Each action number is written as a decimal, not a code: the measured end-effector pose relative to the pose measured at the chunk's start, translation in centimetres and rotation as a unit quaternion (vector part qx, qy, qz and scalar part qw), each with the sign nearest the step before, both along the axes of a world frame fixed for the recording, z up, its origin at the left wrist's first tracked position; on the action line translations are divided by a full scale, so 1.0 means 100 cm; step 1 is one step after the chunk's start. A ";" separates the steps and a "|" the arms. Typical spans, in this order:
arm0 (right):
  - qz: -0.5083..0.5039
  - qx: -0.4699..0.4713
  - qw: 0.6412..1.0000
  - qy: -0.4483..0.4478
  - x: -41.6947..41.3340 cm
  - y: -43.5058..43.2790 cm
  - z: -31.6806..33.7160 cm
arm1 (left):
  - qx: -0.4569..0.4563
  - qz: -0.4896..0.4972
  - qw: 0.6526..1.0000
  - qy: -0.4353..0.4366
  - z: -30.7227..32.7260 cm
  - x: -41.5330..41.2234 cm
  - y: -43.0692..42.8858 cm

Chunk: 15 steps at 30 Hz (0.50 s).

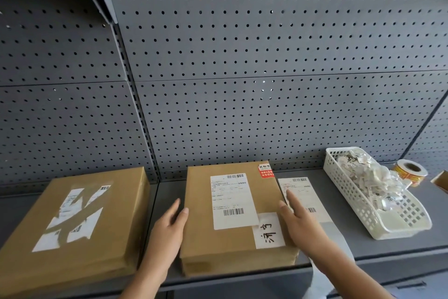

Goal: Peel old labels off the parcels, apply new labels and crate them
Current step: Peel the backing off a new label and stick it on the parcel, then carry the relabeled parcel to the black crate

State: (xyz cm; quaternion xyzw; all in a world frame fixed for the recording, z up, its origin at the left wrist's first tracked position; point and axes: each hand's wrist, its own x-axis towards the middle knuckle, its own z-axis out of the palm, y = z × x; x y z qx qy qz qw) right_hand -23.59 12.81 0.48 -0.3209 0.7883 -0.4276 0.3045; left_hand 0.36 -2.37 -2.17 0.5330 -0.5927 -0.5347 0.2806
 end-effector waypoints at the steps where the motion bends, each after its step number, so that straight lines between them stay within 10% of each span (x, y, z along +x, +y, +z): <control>1: -0.008 0.001 1.000 -0.027 0.002 -0.002 -0.002 | 0.034 0.015 0.999 0.029 -0.001 -0.003 0.001; 15: -0.106 -0.042 0.988 -0.101 0.014 0.020 0.018 | 0.027 0.045 0.993 0.110 0.033 -0.019 0.009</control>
